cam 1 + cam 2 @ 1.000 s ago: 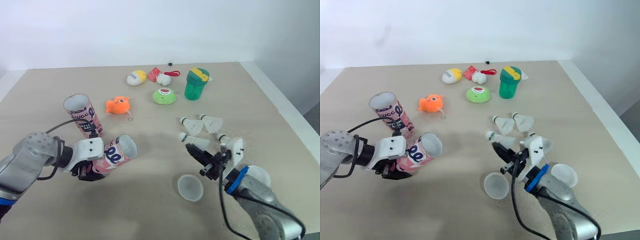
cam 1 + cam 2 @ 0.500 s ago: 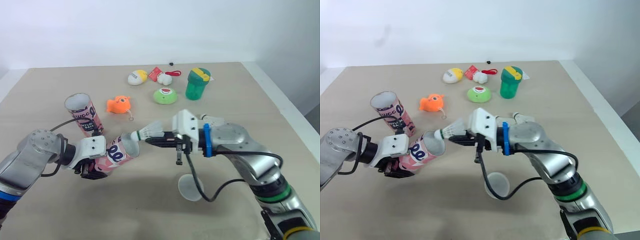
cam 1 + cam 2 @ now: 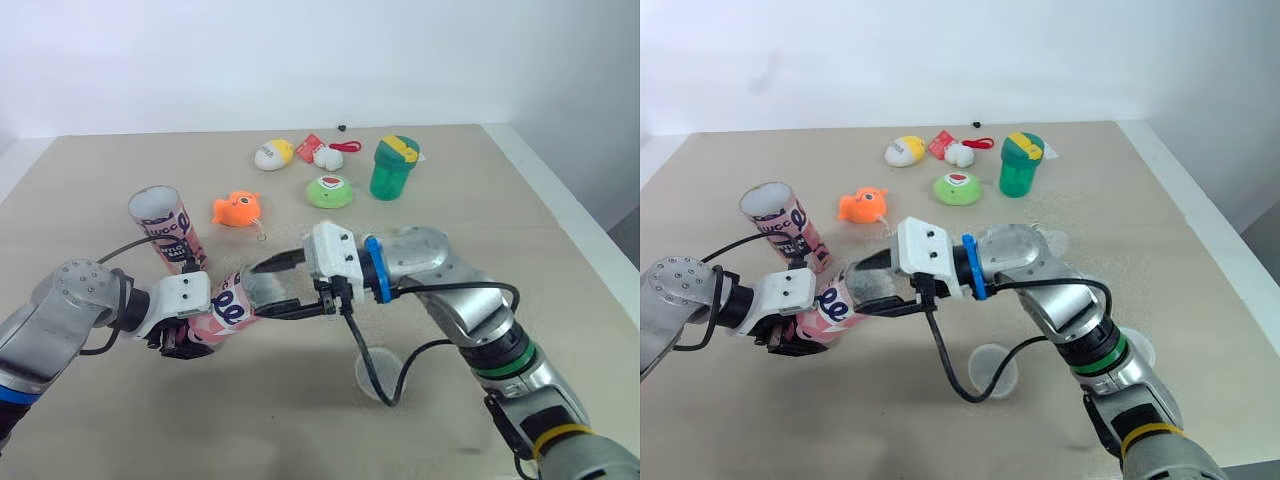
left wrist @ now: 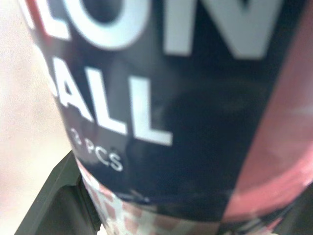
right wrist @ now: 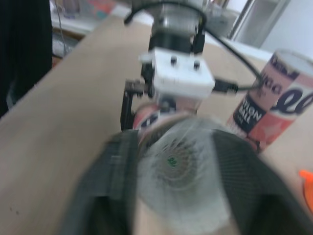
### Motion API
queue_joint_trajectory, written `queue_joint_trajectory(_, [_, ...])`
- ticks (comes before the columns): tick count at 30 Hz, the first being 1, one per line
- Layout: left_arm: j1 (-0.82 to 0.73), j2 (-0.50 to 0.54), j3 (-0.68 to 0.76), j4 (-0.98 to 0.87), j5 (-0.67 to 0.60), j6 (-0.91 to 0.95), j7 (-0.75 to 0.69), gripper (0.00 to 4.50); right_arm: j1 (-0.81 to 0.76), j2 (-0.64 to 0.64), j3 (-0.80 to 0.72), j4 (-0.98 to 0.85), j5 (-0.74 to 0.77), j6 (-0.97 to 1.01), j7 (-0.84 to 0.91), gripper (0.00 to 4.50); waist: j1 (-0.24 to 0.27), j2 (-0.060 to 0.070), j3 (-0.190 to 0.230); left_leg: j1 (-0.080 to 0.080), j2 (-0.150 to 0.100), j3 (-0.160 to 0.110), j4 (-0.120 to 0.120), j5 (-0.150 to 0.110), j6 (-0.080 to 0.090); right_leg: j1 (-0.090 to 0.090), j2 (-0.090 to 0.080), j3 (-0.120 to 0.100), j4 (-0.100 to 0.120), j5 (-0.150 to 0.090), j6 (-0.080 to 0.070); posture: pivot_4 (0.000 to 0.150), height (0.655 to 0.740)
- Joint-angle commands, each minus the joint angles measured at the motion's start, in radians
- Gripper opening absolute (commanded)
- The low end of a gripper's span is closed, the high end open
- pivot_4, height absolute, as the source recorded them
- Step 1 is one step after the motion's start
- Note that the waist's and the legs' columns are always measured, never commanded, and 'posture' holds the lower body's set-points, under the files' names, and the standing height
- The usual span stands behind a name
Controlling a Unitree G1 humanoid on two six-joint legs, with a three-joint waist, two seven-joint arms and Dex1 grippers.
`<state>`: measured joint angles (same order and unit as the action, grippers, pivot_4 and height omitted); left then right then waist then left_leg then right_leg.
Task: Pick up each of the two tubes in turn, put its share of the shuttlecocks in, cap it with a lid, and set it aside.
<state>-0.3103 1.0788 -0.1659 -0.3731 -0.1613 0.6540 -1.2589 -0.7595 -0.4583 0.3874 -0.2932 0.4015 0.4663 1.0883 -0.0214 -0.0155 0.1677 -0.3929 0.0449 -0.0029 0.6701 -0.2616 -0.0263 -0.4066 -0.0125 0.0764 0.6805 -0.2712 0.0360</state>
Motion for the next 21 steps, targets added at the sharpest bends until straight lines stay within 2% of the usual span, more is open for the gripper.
queue_joint_trajectory(1, [0.011, -0.015, -0.032, -0.001, -0.002, 0.0, 0.009, 3.52, -0.058, -0.007, -0.088, -0.005, 0.066, 0.033, 0.02, 3.06, 0.0, 0.0, 0.0, 0.0, 0.0, 0.0, 0.0, 0.0, 0.0, 0.0, 0.0, 0.0, 0.0, 0.0, 0.0, 0.15, 0.74])
queue_joint_trajectory(4, [0.008, -0.018, -0.033, 0.003, -0.001, -0.002, 0.011, 3.52, -0.092, -0.015, -0.095, 0.067, 0.037, 0.004, 0.04, 1.96, -0.001, 0.001, 0.001, 0.0, 0.0, 0.0, 0.0, 0.0, 0.0, 0.0, 0.0, 0.0, 0.0, 0.0, 0.0, 0.15, 0.74])
queue_joint_trajectory(7, [0.01, -0.019, -0.033, 0.007, 0.0, -0.007, 0.013, 3.52, -0.103, -0.009, -0.03, 0.127, -0.037, -0.054, 0.066, 0.39, 0.0, 0.001, 0.001, 0.001, 0.0, -0.001, 0.0, 0.001, 0.001, 0.0, 0.0, -0.001, 0.0, 0.0, 0.001, 0.15, 0.74])
queue_joint_trajectory(8, [0.012, -0.02, -0.033, 0.007, 0.0, -0.008, 0.014, 3.52, -0.106, 0.001, -0.008, 0.14, -0.058, -0.068, 0.072, 0.02, -0.001, 0.002, 0.001, 0.001, 0.0, -0.001, 0.0, 0.001, 0.001, 0.0, 0.0, -0.001, 0.0, 0.0, 0.0, 0.15, 0.74])
queue_joint_trajectory(11, [0.018, -0.019, -0.031, 0.005, 0.0, -0.008, 0.015, 3.52, -0.136, 0.026, 0.081, 0.192, -0.155, -0.133, 0.095, 0.02, 0.0, 0.003, 0.002, 0.0, 0.0, 0.0, 0.0, 0.001, 0.001, 0.0, 0.001, -0.001, 0.0, 0.0, 0.0, 0.15, 0.74])
queue_joint_trajectory(16, [0.019, -0.018, -0.029, 0.003, 0.0, -0.008, 0.013, 3.52, -0.219, 0.142, 0.182, 0.33, -0.267, -0.22, 0.106, 0.02, -0.001, 0.004, 0.002, 0.0, 0.0, 0.0, 0.0, 0.001, 0.001, -0.001, 0.001, -0.001, 0.0, 0.0, 0.0, 0.15, 0.74])
queue_joint_trajectory(21, [0.015, -0.015, -0.033, 0.009, 0.003, -0.013, 0.006, 3.52, -0.286, 0.243, 0.226, 0.459, -0.337, -0.294, 0.126, 0.02, 0.0, 0.004, 0.002, 0.0, 0.001, -0.001, 0.0, 0.001, 0.001, 0.0, 0.001, -0.001, 0.0, 0.001, -0.002, 0.15, 0.74])
